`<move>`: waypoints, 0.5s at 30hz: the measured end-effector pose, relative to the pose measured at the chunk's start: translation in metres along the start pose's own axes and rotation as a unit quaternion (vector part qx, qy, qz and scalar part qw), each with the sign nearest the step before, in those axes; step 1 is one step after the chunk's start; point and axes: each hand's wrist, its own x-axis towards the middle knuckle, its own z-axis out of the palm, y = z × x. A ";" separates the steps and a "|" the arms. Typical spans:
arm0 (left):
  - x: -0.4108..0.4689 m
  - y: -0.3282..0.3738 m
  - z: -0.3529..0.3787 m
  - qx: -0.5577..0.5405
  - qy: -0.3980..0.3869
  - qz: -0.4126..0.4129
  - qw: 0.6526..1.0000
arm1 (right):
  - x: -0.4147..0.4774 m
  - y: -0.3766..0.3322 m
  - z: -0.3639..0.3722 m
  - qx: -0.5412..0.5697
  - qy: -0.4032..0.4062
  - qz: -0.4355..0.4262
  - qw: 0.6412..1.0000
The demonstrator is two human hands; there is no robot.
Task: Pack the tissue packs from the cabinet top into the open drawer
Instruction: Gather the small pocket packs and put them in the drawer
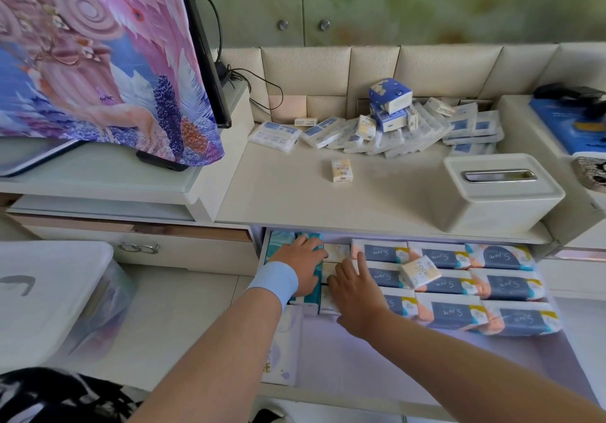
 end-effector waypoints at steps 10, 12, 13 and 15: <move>0.003 0.003 -0.008 0.007 -0.026 -0.001 1.000 | 0.005 0.019 -0.002 0.111 0.029 0.001 0.993; 0.004 0.006 -0.013 0.007 -0.024 -0.001 1.000 | 0.002 0.034 -0.004 0.183 0.105 -0.006 0.977; 0.006 0.009 -0.017 0.006 -0.019 -0.004 1.000 | 0.000 0.044 -0.005 0.206 0.147 -0.006 0.967; 0.009 0.015 -0.024 -0.009 -0.004 -0.017 1.000 | -0.007 0.066 -0.006 0.243 0.196 0.006 0.950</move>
